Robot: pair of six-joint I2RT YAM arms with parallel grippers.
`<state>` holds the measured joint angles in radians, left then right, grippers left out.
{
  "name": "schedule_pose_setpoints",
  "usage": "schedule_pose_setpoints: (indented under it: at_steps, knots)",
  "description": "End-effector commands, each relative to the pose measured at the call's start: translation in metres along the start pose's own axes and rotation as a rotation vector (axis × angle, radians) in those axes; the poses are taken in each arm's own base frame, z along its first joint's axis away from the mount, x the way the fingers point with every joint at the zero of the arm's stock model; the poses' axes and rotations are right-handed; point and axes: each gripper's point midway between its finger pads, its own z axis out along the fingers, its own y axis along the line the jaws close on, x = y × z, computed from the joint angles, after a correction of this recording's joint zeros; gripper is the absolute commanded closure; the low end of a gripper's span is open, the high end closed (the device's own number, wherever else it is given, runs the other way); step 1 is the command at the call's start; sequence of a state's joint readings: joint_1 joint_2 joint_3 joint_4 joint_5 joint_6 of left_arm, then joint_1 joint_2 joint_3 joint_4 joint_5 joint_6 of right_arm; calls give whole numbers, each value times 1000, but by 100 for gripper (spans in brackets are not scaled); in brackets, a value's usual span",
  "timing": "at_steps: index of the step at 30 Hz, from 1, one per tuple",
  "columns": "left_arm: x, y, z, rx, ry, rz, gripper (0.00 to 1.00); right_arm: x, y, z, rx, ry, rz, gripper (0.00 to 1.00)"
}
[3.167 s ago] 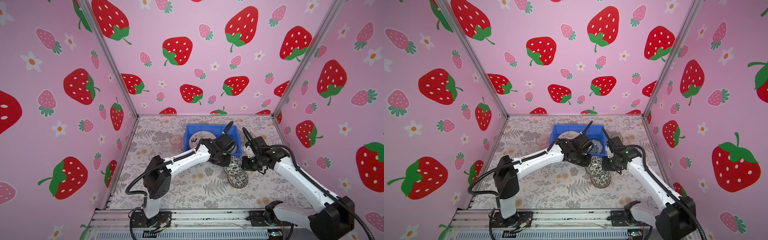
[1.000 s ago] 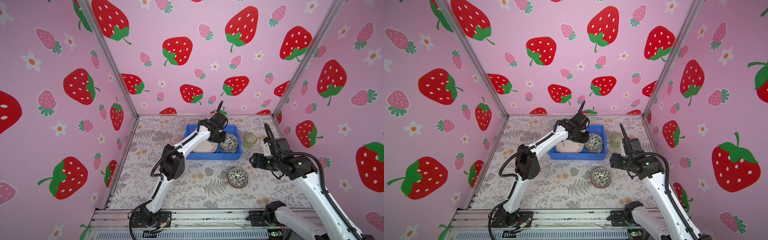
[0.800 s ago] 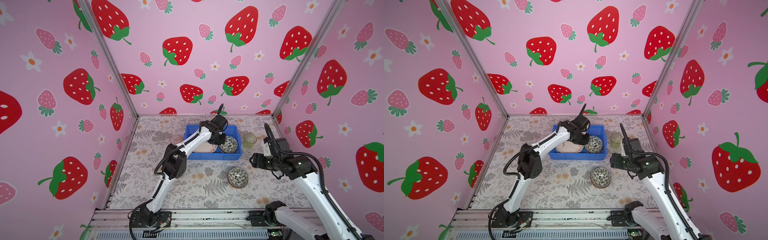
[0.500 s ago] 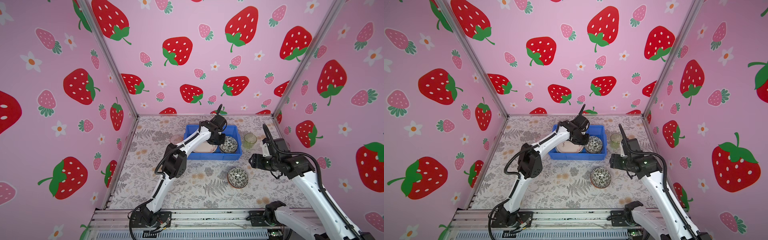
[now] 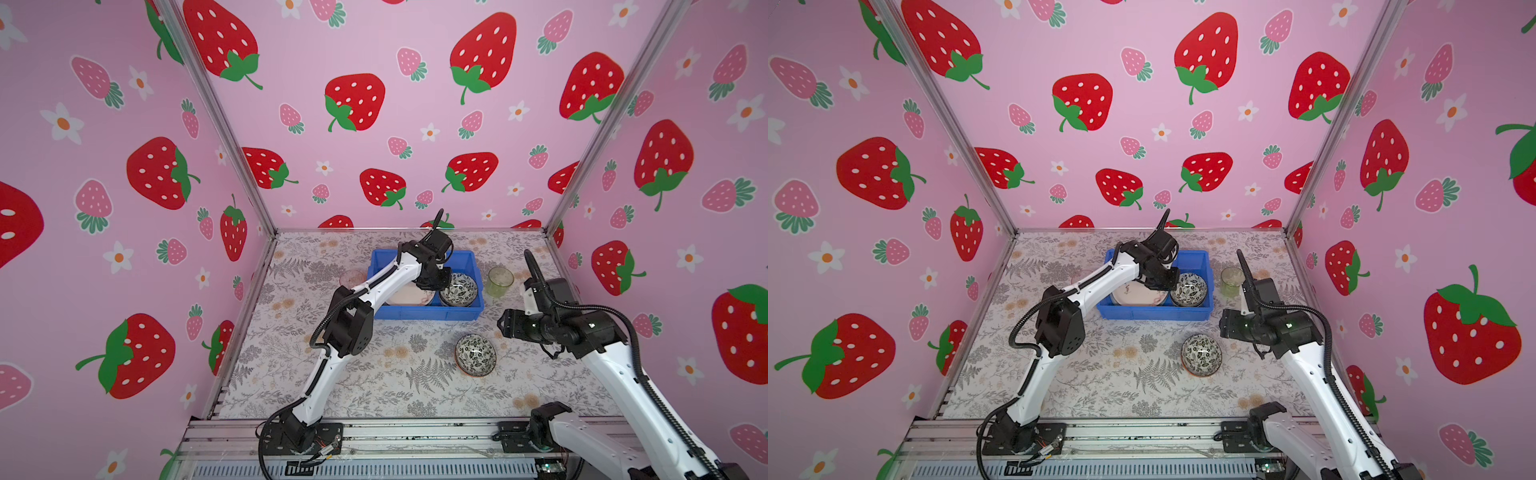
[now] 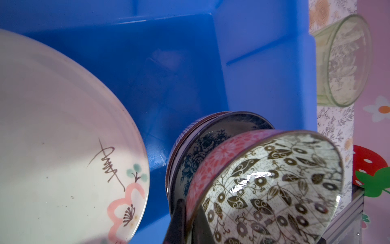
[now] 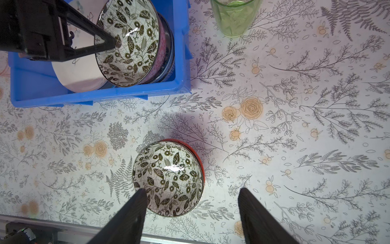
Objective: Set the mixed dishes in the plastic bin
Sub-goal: 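Lower the leaf-patterned bowl into the bin with the left gripper while the right withdraws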
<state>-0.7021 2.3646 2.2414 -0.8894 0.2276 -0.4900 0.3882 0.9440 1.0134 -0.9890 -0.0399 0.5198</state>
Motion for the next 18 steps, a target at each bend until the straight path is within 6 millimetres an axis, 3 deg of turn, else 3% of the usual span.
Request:
schedule_pose_setpoints:
  at_steps: [1,6,8,18]
  knots:
    - [-8,-12,-2,50,-14,0,100,4,-2,4,1,15,-2,29]
    - [-8,-12,-3,51,-13,-1,95,5,-2,4,-2,15,-2,28]
    - [-8,-13,-4,54,-14,-1,88,5,-2,5,-2,17,-2,28]
    - [-9,-16,-11,65,-20,0,80,4,-1,4,-9,14,-2,28]
